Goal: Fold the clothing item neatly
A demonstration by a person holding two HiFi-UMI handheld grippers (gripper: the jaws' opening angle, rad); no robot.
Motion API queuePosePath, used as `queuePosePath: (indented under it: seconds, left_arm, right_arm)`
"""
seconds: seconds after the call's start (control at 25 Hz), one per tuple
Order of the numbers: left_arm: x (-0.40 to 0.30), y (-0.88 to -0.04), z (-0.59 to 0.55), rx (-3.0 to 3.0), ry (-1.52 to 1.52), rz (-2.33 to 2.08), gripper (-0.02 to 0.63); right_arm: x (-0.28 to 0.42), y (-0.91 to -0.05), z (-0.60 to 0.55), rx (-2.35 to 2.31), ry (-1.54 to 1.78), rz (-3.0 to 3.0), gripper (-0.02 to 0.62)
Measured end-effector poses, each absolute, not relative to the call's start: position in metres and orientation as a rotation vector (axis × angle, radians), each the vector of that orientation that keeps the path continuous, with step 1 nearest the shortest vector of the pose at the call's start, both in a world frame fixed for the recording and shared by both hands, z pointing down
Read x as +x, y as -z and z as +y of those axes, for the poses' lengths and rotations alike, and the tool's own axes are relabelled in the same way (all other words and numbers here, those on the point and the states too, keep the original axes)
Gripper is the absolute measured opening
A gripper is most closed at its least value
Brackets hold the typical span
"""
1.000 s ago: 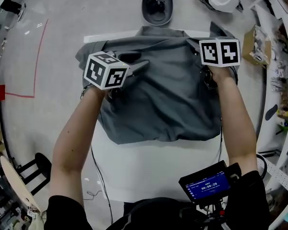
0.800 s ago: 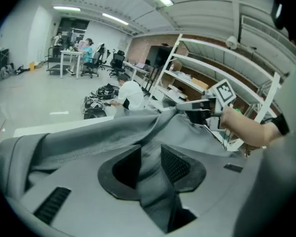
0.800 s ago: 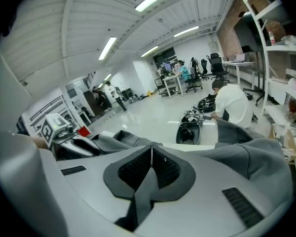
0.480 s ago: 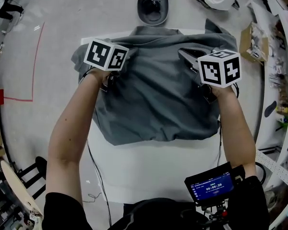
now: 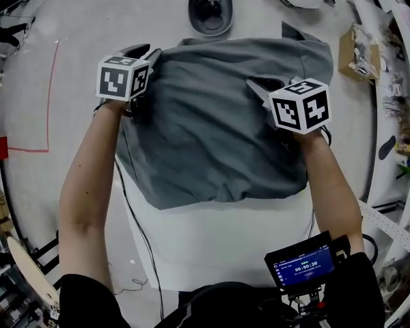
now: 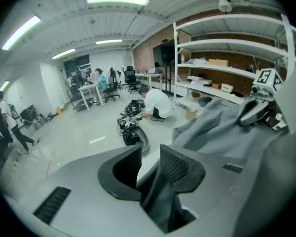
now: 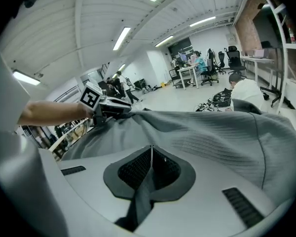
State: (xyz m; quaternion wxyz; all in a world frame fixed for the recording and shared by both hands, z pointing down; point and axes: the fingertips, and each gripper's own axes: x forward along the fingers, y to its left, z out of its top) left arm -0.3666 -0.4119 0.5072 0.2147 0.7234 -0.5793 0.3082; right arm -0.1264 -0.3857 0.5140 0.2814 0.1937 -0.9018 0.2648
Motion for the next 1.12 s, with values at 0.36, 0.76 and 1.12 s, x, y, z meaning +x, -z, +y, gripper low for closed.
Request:
queuePosePath:
  seconds: [0.36, 0.76, 1.12]
  left_arm:
    - [-0.386, -0.538, -0.309, 1.956, -0.785, -1.304, 0.084]
    - [-0.45, -0.526, -0.367, 1.845, -0.709, -1.652, 0.138]
    - [-0.405, -0.376, -0.254, 2.119, 0.025, -1.72, 0.1]
  right_arm:
    - [-0.122, -0.521, -0.382, 0.53, -0.626, -2.422, 0.017]
    - [-0.11, -0.526, -0.406, 0.588, -0.711, -2.495, 0.017]
    - [-0.095, -0.431, -0.362, 0.734, -0.763, -2.68, 0.017]
